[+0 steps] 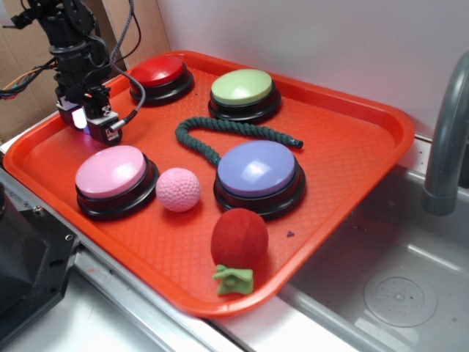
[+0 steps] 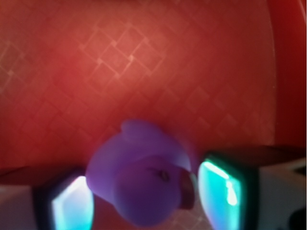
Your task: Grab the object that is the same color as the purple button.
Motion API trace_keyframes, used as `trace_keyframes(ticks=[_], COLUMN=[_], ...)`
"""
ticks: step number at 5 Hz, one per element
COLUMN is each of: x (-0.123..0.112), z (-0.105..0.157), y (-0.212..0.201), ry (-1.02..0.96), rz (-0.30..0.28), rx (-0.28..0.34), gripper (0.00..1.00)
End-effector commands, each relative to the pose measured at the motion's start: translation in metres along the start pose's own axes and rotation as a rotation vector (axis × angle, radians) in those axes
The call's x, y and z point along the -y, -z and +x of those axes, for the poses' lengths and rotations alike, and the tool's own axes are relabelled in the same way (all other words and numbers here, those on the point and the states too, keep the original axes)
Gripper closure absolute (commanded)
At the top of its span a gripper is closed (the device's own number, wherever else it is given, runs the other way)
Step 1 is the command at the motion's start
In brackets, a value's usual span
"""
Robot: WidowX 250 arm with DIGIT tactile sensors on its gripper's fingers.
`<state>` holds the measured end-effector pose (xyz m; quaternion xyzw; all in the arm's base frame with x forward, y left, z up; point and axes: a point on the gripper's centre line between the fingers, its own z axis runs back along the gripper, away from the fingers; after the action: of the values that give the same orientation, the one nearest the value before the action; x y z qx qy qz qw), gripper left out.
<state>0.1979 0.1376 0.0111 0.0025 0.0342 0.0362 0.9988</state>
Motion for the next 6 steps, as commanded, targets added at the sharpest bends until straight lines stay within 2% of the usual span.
trace_keyframes(ticks=[1, 2, 3, 4, 5, 6], x=[-0.003, 0.012, 0.033, 0.061, 0.093, 0.110], z=[0.001, -0.006, -0.012, -0.012, -0.010, -0.016], y=[-0.021, -0.052, -0.093, -0.133, -0.166, -0.186], ry=[-0.013, -0.054, -0.073, -0.034, 0.026, 0.030], rz=[-0.013, 0.071, 0.109, 0.122, 0.103, 0.124], rx=[0.109, 0.078, 0.088, 0.093, 0.127, 0.190], gripper=[1.00, 1.00, 1.00, 1.00, 1.00, 1.00])
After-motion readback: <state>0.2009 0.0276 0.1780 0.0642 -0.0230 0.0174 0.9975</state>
